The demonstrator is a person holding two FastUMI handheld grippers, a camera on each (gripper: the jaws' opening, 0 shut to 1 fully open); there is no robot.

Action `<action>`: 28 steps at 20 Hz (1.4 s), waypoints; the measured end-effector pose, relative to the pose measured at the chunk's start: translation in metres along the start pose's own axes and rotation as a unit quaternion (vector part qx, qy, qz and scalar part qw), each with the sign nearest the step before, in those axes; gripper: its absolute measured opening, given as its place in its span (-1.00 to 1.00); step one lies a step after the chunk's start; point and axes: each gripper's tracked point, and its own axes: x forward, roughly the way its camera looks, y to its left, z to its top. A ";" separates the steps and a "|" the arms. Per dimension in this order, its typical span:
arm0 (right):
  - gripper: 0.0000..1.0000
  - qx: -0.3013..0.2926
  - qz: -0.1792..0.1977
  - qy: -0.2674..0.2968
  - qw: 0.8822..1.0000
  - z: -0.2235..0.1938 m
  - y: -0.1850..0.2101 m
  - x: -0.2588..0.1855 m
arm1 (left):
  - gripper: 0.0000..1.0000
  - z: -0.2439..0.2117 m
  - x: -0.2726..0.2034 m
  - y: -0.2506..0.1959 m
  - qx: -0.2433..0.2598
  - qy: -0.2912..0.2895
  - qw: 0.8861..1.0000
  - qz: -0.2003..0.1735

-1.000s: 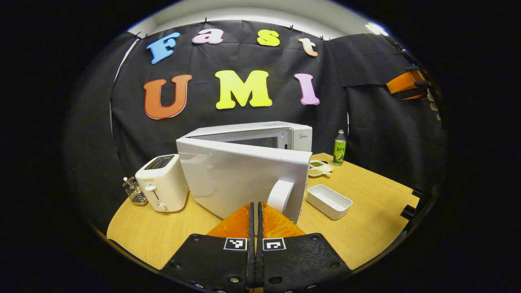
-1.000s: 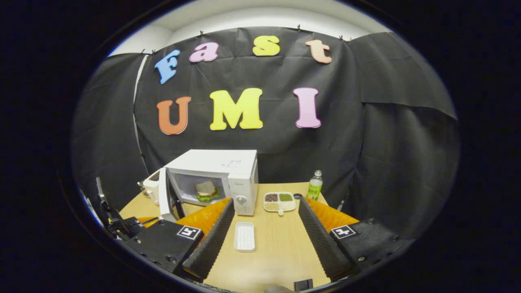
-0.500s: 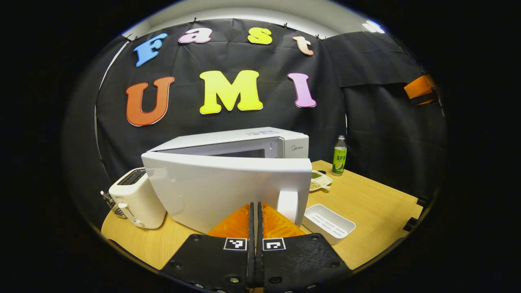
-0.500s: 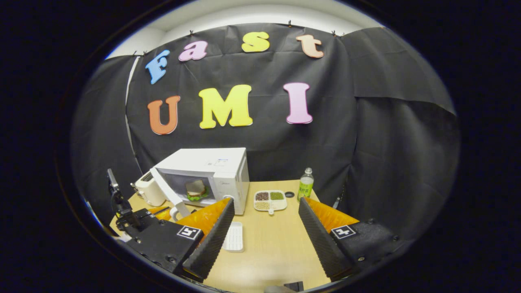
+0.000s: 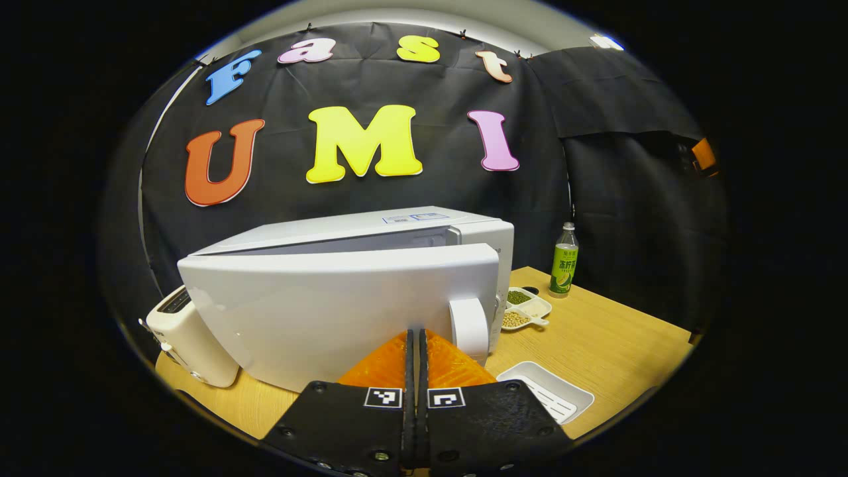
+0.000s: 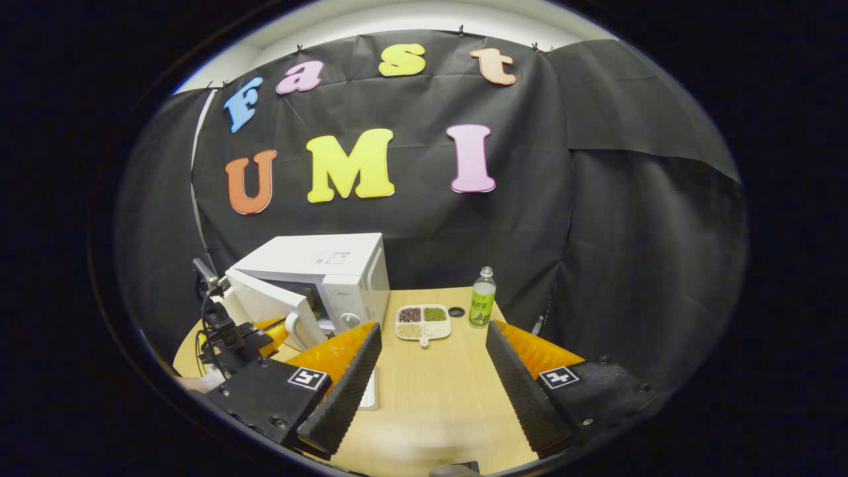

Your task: Open the microwave oven with the left hand, put the food in, and close the microwave oven.

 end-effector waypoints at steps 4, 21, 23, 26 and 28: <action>1.00 0.000 -0.011 0.006 1.000 -0.002 -0.011 0.004 | -1.00 0.006 0.030 -0.001 -0.003 -0.001 1.000 0.004; 1.00 -0.006 0.004 0.012 1.000 0.007 -0.004 0.013 | -1.00 0.011 0.061 0.007 -0.022 0.014 0.999 0.048; 0.84 -0.005 0.009 0.008 1.000 0.010 0.002 0.013 | -1.00 0.013 0.053 0.011 -0.029 0.018 0.998 0.056; 0.83 -0.011 0.016 -0.004 1.000 0.016 0.010 0.012 | -1.00 0.018 0.032 0.021 -0.040 0.018 0.997 0.070; 0.84 -0.012 0.023 -0.012 1.000 0.019 0.015 0.011 | -1.00 0.021 0.014 0.026 -0.048 0.018 0.996 0.076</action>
